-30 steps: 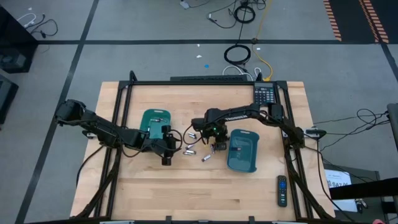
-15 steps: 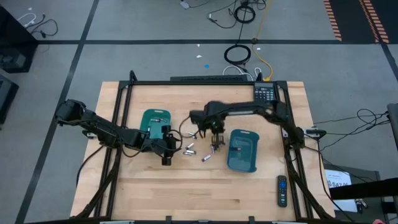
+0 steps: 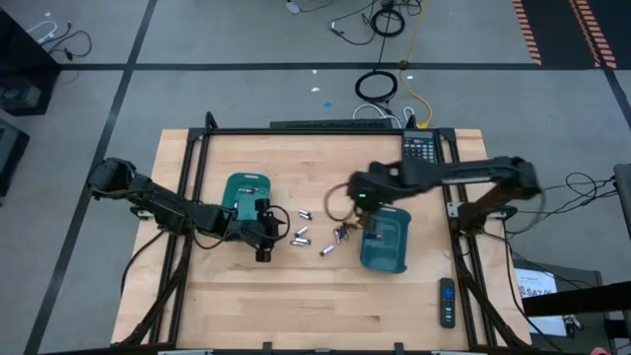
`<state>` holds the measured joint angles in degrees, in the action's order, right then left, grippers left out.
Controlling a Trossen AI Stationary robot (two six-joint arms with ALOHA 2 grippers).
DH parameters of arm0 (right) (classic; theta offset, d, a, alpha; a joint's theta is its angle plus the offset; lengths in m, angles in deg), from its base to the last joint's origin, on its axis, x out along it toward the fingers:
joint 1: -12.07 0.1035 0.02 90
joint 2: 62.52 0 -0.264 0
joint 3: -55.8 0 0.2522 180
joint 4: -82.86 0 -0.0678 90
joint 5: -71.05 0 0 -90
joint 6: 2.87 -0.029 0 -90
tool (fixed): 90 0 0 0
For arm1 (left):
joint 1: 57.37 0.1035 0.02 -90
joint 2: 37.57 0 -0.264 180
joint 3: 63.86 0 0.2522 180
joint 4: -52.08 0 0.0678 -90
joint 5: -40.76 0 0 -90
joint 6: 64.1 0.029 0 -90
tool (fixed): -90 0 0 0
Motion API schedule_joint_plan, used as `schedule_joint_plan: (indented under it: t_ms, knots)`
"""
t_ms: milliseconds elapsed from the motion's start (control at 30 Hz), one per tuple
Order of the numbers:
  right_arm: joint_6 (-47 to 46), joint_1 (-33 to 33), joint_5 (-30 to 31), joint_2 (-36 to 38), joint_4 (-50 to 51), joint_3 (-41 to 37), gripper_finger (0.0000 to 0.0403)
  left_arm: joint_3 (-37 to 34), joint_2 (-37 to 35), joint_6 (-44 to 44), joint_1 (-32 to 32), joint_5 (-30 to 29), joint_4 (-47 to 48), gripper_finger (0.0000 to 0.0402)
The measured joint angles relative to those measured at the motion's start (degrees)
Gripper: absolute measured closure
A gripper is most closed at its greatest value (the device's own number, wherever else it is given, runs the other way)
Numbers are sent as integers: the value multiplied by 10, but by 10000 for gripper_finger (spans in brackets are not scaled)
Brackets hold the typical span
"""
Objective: Sort batteries
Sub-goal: Put the black battery into the blue bin
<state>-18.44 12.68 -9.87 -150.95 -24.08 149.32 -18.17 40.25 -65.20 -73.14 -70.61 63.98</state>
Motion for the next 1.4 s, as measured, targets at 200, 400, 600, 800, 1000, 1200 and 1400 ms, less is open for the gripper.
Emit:
schedule_joint_plan:
  t_ms: [200, 400, 600, 800, 1000, 1200, 1400]
  knots:
    - [-115, 51, -4, 95, -103, -176, 382, 17, 0, -1, 14, 26, -2, 217]
    - [-140, 80, -3, 129, -260, -302, 357, 56, 0, -31, 33, 55, 24, 217]
    - [-135, 79, -3, 113, -295, -339, 274, 102, 0, -49, 57, 51, 98, 217]
    - [-112, 81, 1, 113, -329, -337, 261, 152, 0, -81, 62, 49, 165, 217]
    - [-104, 81, 2, 113, -336, -337, 278, 183, 0, -105, 47, 48, 193, 217]
    - [-93, 81, 2, 128, -333, -337, 280, 194, 0, -105, 39, 47, 194, 217]
    - [-90, 93, 52, 162, -313, -321, 280, 193, 0, -104, 30, 32, 199, 217]
